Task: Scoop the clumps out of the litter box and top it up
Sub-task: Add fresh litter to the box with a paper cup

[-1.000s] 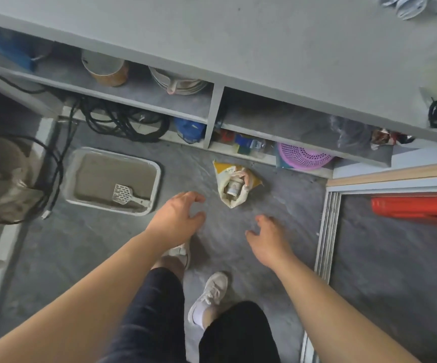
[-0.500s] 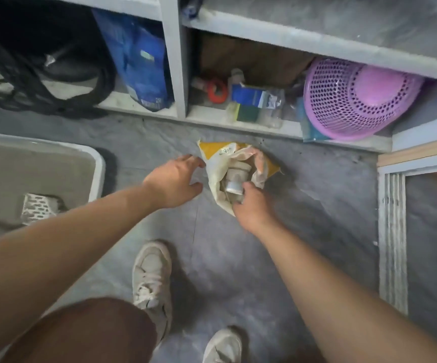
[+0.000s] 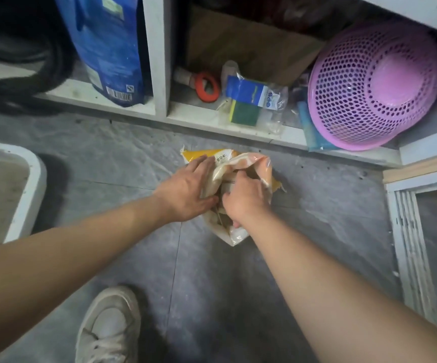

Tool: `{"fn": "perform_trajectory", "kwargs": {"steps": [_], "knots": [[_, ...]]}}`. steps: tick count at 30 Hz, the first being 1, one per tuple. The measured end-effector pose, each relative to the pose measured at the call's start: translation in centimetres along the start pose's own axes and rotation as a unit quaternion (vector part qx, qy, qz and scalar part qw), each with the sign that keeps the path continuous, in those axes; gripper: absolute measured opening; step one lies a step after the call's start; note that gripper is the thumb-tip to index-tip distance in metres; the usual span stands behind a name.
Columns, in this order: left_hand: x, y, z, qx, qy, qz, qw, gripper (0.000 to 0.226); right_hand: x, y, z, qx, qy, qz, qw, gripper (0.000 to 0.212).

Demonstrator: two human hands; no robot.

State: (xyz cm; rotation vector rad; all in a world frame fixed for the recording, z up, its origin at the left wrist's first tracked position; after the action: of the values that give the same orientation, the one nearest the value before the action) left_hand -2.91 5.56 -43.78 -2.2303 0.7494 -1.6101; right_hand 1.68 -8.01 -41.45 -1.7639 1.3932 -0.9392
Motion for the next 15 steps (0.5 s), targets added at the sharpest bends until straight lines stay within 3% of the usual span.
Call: {"fn": "perform_trajectory", "kwargs": {"steps": [4,10,15], "knots": [[-0.1,0.7,0.4,-0.009,-0.028,-0.016,0.999,0.096,0.1,0.5,-0.8,0.005,-0.015,-0.043,0.999,0.065],[-0.4,1.3,0.4,-0.028,-0.023,0.013,0.999,0.081,1.3,2.1,-1.5,0.010,-0.026,0.008,1.000,0.075],[-0.5,1.0,0.2,-0.040,-0.014,0.010,0.999,0.075,1.6,2.8,-2.7,0.027,-0.059,-0.014,0.998,0.056]]}}
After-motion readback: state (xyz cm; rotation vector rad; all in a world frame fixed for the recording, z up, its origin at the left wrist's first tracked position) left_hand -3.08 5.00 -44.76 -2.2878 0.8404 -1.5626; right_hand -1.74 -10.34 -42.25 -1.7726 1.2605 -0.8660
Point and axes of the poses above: each hand's wrist, its own z-axis towards the middle knuckle, its own y-axis out of the palm, x = y × z, the point moved 4 cm from there along z, towards the middle knuckle, and after that the axes turned 15 degrees about -z, right-handed, at the moved point
